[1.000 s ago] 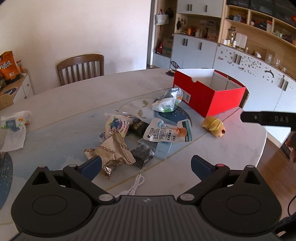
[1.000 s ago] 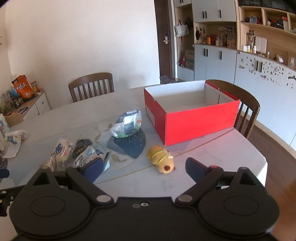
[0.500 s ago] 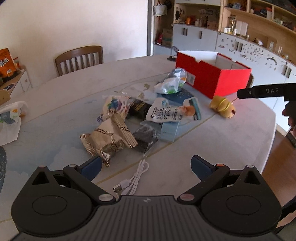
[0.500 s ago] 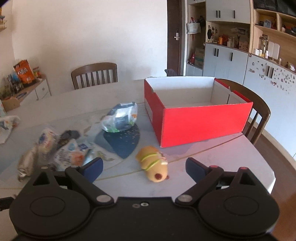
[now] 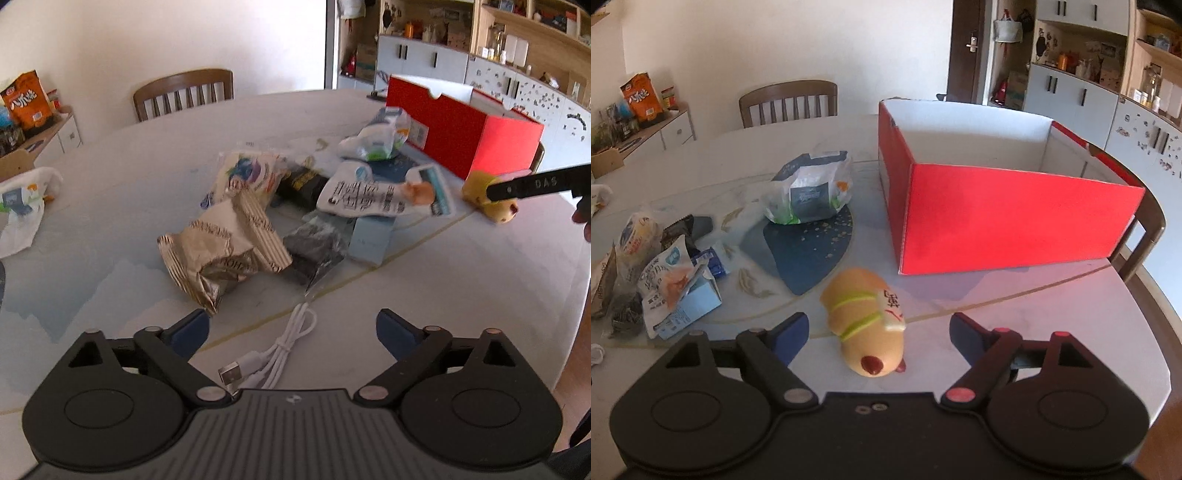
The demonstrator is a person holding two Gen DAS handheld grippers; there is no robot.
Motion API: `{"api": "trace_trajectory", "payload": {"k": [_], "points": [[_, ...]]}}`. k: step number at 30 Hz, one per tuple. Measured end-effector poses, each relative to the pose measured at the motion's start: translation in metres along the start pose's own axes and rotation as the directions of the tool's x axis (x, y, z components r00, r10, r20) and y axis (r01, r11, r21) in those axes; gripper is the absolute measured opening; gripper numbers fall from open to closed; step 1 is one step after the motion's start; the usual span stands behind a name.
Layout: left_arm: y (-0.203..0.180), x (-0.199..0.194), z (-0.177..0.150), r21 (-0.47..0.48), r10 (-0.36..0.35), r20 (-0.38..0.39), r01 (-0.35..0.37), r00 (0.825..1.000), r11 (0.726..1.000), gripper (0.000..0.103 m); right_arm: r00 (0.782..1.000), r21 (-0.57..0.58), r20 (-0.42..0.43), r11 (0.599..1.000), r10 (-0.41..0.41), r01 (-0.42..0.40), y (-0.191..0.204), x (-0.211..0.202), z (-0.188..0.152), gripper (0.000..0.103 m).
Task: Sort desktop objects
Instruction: 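Grasp the yellow toy with the right tool while the left tool grasps the white cable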
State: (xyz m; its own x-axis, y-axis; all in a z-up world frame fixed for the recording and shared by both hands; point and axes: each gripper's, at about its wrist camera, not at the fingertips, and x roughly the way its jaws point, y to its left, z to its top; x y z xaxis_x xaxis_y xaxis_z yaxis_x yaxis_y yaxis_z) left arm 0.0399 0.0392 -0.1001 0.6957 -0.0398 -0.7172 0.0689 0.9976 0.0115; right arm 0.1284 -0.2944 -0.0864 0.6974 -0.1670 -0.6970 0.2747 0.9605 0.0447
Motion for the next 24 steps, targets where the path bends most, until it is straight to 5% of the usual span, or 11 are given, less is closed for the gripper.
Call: {"api": "trace_trajectory", "payload": {"k": [10, 16, 24], "points": [[-0.002, 0.013, -0.006, 0.018, -0.02, -0.04, 0.021, 0.999, 1.0, 0.064, 1.0, 0.003, -0.023, 1.0, -0.004, 0.004, 0.001, 0.013, 0.004, 0.077], [-0.004, 0.012, -0.002, 0.045, -0.03, -0.04, 0.032, 0.999, 0.998, 0.032, 1.0, 0.021, -0.022, 1.0, -0.02, 0.02, 0.001, 0.016, 0.004, 0.07], [-0.003, 0.012, -0.001, 0.046, -0.056, -0.048, 0.058, 0.997, 0.997, 0.015, 0.999, 0.035, -0.032, 0.999, -0.033, 0.034, 0.005, 0.017, 0.004, 0.05]]}}
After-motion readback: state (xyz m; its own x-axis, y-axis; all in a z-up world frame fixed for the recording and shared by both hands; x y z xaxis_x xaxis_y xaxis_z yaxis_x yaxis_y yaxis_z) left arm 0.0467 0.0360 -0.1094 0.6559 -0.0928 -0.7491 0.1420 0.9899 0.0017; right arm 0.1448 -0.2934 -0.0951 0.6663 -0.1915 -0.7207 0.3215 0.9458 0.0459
